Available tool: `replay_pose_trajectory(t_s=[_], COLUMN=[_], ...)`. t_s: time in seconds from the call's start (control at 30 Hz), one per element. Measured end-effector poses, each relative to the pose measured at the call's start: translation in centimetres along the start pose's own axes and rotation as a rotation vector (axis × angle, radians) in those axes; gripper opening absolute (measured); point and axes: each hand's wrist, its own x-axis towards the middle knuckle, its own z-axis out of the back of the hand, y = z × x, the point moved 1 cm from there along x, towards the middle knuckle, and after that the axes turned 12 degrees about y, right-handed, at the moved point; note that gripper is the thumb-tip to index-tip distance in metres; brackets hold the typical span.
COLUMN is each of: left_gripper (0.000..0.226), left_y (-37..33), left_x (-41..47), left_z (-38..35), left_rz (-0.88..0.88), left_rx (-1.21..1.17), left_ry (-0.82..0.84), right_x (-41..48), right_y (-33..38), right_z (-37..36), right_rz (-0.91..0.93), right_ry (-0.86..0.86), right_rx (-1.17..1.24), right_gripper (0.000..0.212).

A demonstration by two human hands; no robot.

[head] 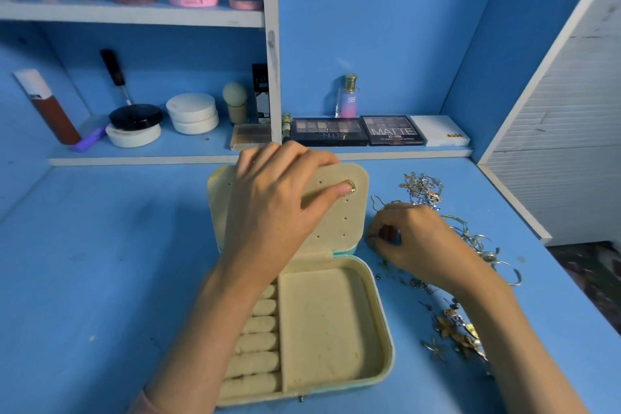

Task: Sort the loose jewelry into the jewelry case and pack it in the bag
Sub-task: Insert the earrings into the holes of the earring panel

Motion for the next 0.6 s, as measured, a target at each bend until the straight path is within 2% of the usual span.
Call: replay_pose_trajectory(t_s=[0.1, 0.2, 0.27, 0.37, 0.47, 0.6], left_gripper=[0.028, 0.024, 0.022, 0.021, 0.020, 0.020], left_y=[-0.9, -2.1, -2.9, -3.8, -4.3, -4.4], left_x=[-0.8, -2.4, -3.4, -4.9, -5.7, -6.0], left_z=[1.0, 2.0, 2.4, 2.5, 2.4, 2.3], left_rz=[-0.020, -0.044, -0.046, -0.041, -0.041, -0.048], left_rx=[0.006, 0.049, 0.079, 0.114, 0.132, 0.133], left_ry=[-0.012, -0.018, -0.032, -0.061, -0.087, -0.118], right_x=[0.1, 0.0, -0.2, -0.5, -1.0, -1.2], right_y=[-0.1, 0.3, 0.7, 1.5, 2.4, 2.9], right_z=[0.1, 0.5, 1.0, 2.0, 3.3, 5.2], right_rz=[0.010, 0.019, 0.027, 0.087, 0.255, 0.336], right_ry=[0.001, -0.032, -0.073, -0.091, 0.063, 0.344], right_rx=[0.033, 0.149, 0.338, 0.771, 1.017, 0.910], right_gripper=[0.009, 0.026, 0.024, 0.011, 0.002, 0.005])
